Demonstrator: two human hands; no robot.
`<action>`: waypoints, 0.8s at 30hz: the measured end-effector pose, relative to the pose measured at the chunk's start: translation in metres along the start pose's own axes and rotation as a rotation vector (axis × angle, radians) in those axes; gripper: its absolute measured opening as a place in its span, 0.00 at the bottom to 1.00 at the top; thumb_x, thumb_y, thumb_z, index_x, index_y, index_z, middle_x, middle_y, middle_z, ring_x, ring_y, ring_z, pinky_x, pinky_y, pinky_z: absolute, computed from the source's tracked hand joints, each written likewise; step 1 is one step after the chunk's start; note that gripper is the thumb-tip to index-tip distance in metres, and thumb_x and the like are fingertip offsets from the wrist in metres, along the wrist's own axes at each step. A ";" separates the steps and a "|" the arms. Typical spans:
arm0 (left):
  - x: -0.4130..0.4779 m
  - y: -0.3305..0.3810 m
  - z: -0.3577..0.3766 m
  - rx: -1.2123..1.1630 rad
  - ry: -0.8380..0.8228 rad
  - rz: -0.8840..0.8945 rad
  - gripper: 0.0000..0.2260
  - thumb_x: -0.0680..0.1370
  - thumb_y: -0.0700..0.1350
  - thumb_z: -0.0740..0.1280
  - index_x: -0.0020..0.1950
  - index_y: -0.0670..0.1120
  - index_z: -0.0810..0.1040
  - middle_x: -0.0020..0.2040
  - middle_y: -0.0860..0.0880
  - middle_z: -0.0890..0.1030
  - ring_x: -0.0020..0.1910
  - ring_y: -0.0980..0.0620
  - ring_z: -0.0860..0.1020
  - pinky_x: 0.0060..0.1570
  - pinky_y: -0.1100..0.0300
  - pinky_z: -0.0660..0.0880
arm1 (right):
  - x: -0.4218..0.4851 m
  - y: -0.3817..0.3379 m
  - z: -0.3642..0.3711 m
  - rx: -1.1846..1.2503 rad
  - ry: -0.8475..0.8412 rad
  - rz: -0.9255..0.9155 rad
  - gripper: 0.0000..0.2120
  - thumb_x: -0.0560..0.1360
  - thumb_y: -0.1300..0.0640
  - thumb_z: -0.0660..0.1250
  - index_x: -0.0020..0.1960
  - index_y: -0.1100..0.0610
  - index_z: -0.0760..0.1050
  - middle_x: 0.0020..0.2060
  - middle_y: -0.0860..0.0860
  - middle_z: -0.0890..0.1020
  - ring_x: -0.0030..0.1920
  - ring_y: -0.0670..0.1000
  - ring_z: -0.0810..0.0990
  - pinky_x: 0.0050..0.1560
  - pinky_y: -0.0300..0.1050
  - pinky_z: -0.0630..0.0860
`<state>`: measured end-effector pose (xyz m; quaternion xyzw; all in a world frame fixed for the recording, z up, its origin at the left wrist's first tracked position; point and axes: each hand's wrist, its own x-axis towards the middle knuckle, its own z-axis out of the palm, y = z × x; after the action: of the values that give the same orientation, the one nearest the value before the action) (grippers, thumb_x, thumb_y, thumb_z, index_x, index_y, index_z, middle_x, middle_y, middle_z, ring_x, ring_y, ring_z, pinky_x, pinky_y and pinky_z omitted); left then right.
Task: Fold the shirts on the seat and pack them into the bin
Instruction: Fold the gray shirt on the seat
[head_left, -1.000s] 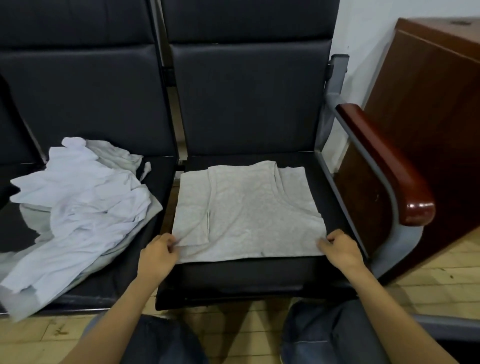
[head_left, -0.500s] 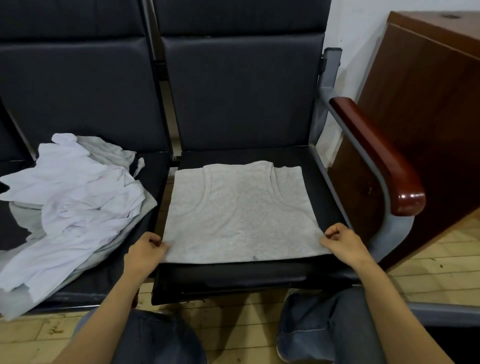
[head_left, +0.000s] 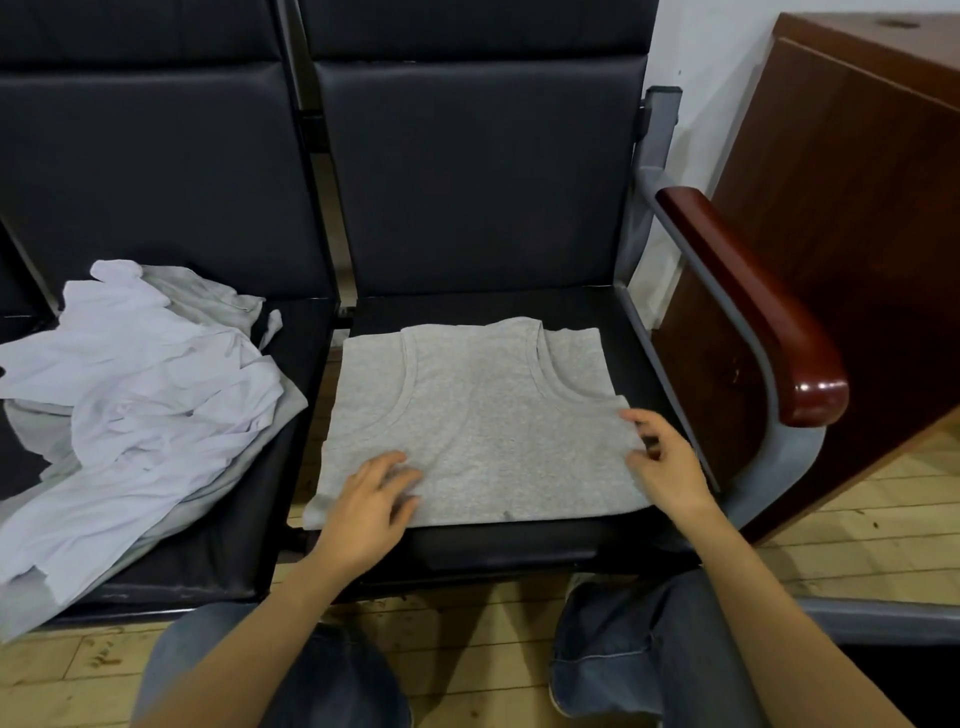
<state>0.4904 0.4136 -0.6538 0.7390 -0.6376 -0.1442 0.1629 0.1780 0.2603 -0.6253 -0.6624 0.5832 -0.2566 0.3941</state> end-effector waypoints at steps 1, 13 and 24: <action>0.001 0.001 0.000 -0.015 -0.003 -0.019 0.29 0.74 0.61 0.51 0.61 0.46 0.79 0.65 0.46 0.73 0.64 0.45 0.71 0.64 0.53 0.66 | 0.001 0.003 0.000 -0.078 0.000 0.037 0.25 0.75 0.69 0.63 0.67 0.49 0.68 0.58 0.56 0.72 0.51 0.55 0.75 0.49 0.46 0.74; 0.009 0.006 -0.003 0.004 0.030 -0.105 0.13 0.79 0.49 0.64 0.62 0.47 0.78 0.63 0.48 0.74 0.64 0.47 0.70 0.64 0.53 0.64 | -0.006 -0.013 0.043 -0.647 -0.248 -0.368 0.16 0.80 0.55 0.59 0.66 0.55 0.71 0.64 0.52 0.71 0.64 0.52 0.68 0.64 0.44 0.65; 0.026 -0.031 -0.032 0.033 0.082 -0.542 0.24 0.79 0.49 0.63 0.71 0.42 0.64 0.67 0.40 0.68 0.64 0.39 0.67 0.61 0.47 0.66 | 0.056 -0.125 0.177 -0.558 -0.470 -0.409 0.16 0.81 0.56 0.57 0.67 0.59 0.70 0.62 0.57 0.72 0.63 0.57 0.70 0.61 0.47 0.69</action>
<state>0.5356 0.3938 -0.6388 0.8904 -0.4118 -0.1420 0.1319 0.4014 0.2465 -0.6277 -0.8865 0.3810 -0.0035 0.2626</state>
